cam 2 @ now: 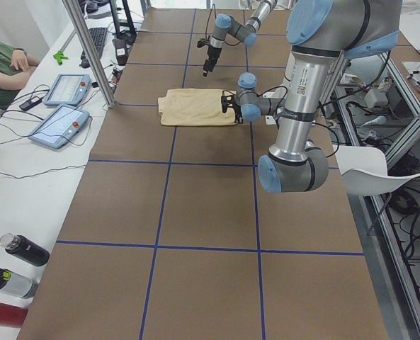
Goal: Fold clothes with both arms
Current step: 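Move the right gripper to the shirt end nearest the robot beside the left, then grasp the shirt end nearest the robot with both grippers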
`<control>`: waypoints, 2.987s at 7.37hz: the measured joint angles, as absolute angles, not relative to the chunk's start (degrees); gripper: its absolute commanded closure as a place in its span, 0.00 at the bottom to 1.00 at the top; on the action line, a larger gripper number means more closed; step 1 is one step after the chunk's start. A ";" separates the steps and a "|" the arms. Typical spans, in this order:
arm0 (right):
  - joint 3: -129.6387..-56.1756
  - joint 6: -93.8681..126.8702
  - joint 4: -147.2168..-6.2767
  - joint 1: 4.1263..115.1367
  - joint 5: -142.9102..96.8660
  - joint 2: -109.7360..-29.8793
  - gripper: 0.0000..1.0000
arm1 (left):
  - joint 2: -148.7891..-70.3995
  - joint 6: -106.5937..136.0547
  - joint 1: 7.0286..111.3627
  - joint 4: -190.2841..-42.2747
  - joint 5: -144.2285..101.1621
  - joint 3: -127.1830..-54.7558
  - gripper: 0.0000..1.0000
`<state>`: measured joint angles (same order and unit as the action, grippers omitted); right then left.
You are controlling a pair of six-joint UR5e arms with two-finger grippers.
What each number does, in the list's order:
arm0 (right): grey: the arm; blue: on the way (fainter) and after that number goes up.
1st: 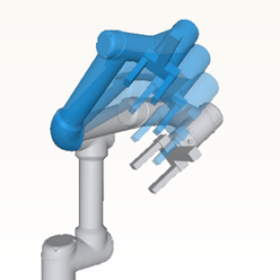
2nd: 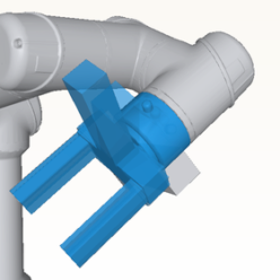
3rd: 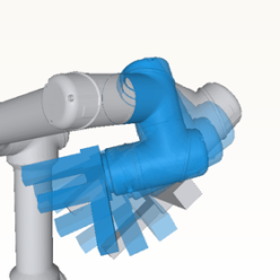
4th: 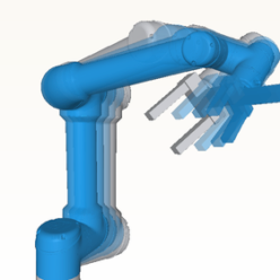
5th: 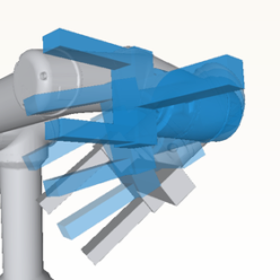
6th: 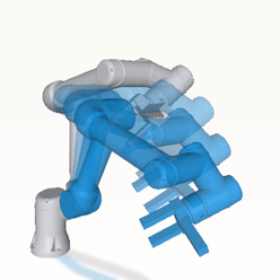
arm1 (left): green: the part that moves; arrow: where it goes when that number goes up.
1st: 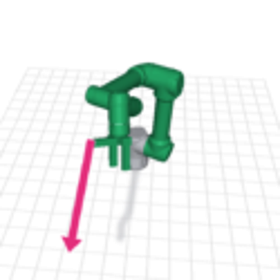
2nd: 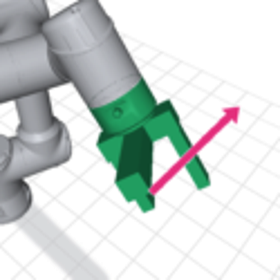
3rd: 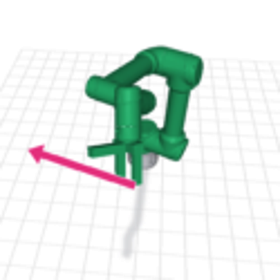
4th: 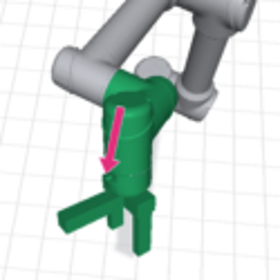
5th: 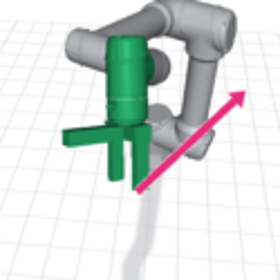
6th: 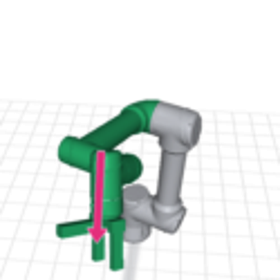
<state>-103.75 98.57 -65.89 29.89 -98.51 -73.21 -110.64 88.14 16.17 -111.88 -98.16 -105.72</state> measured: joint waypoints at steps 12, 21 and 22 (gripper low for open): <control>-102.86 121.07 -86.31 11.58 -85.52 -60.85 0.25 | -110.83 88.14 16.17 -112.06 -98.16 -105.64 1.00; -101.70 126.49 -85.16 12.51 -83.89 -59.86 1.00 | -110.74 88.12 16.17 -111.89 -98.17 -106.25 1.00; -101.77 126.38 -85.11 12.76 -83.96 -59.83 1.00 | -110.74 88.11 16.17 -111.89 -98.17 -106.26 1.00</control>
